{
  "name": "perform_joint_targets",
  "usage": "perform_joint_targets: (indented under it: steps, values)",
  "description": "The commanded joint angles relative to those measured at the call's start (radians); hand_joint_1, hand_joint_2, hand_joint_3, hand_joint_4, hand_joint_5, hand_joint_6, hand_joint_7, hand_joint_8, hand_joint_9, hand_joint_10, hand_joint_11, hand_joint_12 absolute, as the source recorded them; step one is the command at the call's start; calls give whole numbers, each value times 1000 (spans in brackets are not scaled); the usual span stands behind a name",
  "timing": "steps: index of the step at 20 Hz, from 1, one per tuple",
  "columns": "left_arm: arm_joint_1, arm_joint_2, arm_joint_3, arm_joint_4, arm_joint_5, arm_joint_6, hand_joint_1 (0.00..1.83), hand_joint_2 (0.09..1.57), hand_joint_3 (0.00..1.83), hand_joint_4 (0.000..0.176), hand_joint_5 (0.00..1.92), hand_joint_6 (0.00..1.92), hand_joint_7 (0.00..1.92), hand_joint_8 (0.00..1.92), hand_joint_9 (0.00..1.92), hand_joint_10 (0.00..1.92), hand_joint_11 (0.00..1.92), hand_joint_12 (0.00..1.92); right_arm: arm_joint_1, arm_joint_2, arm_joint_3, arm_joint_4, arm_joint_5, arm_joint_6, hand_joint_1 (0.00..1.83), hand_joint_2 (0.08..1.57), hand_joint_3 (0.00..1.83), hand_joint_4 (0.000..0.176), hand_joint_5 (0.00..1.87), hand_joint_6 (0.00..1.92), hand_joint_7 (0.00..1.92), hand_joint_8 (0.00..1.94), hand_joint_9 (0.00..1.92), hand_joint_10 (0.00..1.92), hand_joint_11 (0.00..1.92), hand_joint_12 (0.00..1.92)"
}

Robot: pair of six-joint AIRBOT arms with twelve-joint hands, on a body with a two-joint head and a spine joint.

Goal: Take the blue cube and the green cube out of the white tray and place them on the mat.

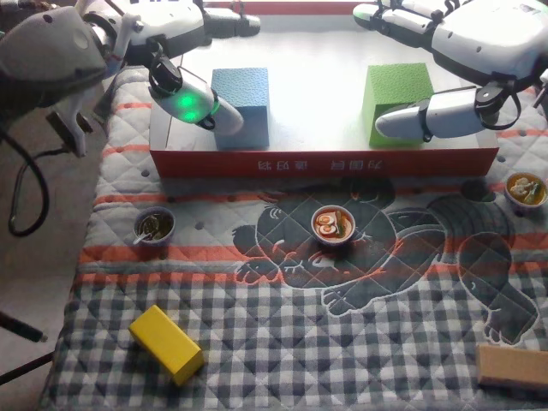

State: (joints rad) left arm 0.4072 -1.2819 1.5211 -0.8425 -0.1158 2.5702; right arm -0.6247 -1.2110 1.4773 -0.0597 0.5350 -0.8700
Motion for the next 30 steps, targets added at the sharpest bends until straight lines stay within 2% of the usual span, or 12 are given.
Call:
perform_joint_targets:
  steps: [1, 5, 12, 13, 17, 19, 20, 21, 22, 23, 26, 30]
  values:
    - [-13, -7, 3, -42, -70, 67, 905, 992, 0, 176, 352, 4, 412, 7, 621, 39, 132, 671, 22, -3, 6, 14, 107, -1, 360, 1078, 3, 68, 0, 0, 23, 3, 122, 7, 0, 741]
    - [-4, -18, 0, -63, -69, 96, 937, 1056, 3, 144, 461, 5, 525, 9, 660, 16, 97, 789, 26, -4, 14, 18, 100, -1, 281, 1114, 0, 66, 0, 0, 93, 1, 220, 8, 7, 953]
    - [3, -23, -13, -84, -86, 95, 837, 1120, 1, 143, 583, 6, 596, 17, 651, 26, 55, 935, 26, -48, 81, 31, -11, 2, 450, 1135, 0, 32, 278, 1, 408, 0, 406, 6, 10, 1048]
    - [4, -23, -15, -84, -89, 94, 905, 1074, 0, 110, 691, 15, 643, 19, 659, 25, 102, 952, 26, -50, 83, 31, -17, 2, 467, 1088, 0, 51, 208, 1, 232, 3, 194, 0, 0, 630]
    - [8, -23, -19, -84, -94, 74, 935, 1063, 0, 96, 691, 0, 652, 6, 704, 44, 100, 1091, 26, -61, 89, 26, -33, 2, 483, 1073, 0, 54, 140, 0, 133, 3, 99, 2, 0, 404]
    - [13, -22, -19, -75, -99, 32, 921, 1075, 4, 102, 707, 6, 675, 14, 722, 52, 137, 1100, 26, -61, 92, 25, -36, 2, 642, 1105, 3, 15, 354, 17, 639, 45, 536, 55, 111, 996]
    - [14, -20, -19, -52, -103, -12, 1136, 1140, 23, 21, 881, 775, 803, 1038, 881, 128, 248, 1033, 26, -61, 91, 25, -36, 2, 785, 1121, 2, 0, 548, 10, 910, 42, 807, 272, 310, 1446]
    - [14, -17, -20, -39, -106, -40, 1184, 1158, 7, 0, 912, 935, 844, 1238, 943, 168, 252, 1059, 26, -60, 92, 26, -36, 2, 906, 1137, 2, 0, 724, 6, 1093, 94, 890, 775, 526, 1685]
    - [14, -9, -26, 1, -116, -105, 1202, 1161, 1, 0, 911, 950, 873, 1278, 977, 262, 245, 1069, 38, -59, 93, 26, -36, 2, 1168, 1147, 19, 0, 838, 888, 948, 922, 865, 1246, 723, 1799]
    - [12, 2, -36, 64, -128, -190, 1185, 1189, 7, 0, 840, 1073, 832, 1345, 942, 279, 232, 1089, 53, -58, 95, 25, -36, 2, 1209, 1196, 7, 0, 774, 1053, 879, 1317, 726, 1456, 643, 1882]
    - [-24, 48, -91, 338, -195, -495, 1203, 1202, 1, 0, 905, 945, 739, 1515, 653, 786, 194, 1278, 116, -58, 99, -10, -25, 2, 1185, 1217, 0, 0, 760, 1178, 842, 1378, 731, 1405, 631, 1771]
    - [-46, 143, -227, 550, -301, -643, 1224, 1196, 0, 0, 942, 808, 747, 1553, 542, 1188, 131, 1488, 158, 35, -25, -58, 126, 2, 1220, 1160, 0, 0, 901, 950, 910, 1269, 792, 1079, 613, 1563]
